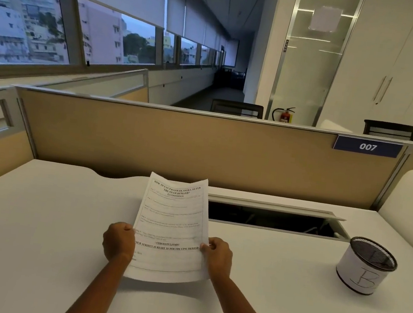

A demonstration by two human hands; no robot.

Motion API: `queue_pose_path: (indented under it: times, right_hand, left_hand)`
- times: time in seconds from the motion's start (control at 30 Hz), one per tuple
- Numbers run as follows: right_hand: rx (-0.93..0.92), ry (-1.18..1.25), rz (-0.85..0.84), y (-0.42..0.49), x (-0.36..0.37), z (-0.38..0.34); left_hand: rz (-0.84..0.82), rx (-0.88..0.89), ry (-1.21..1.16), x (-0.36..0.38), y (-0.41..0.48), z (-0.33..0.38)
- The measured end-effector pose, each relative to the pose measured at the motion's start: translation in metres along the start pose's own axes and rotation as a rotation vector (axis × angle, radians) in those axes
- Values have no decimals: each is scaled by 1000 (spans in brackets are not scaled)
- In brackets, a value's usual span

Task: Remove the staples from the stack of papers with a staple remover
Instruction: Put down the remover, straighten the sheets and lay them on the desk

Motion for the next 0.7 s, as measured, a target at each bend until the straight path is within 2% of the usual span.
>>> queue_pose_path:
  times: [0.4,0.7]
  right_hand:
    - [43,-50,-65,46,60,-1]
    - [-147,-270,-50,60,69,5]
  left_hand:
    - [-1,-30,77,11,69,-24]
    - [-91,53,184,29,79,-35]
Point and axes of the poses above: each hand's wrist, its own y-axis towards the middle knuckle, its own x-axis out of the palm, z = x × y, the point moved 1 cm from there along y, towards the middle knuckle, and after that the axes turned 3 degrees about -z, right-handed, at the moved point
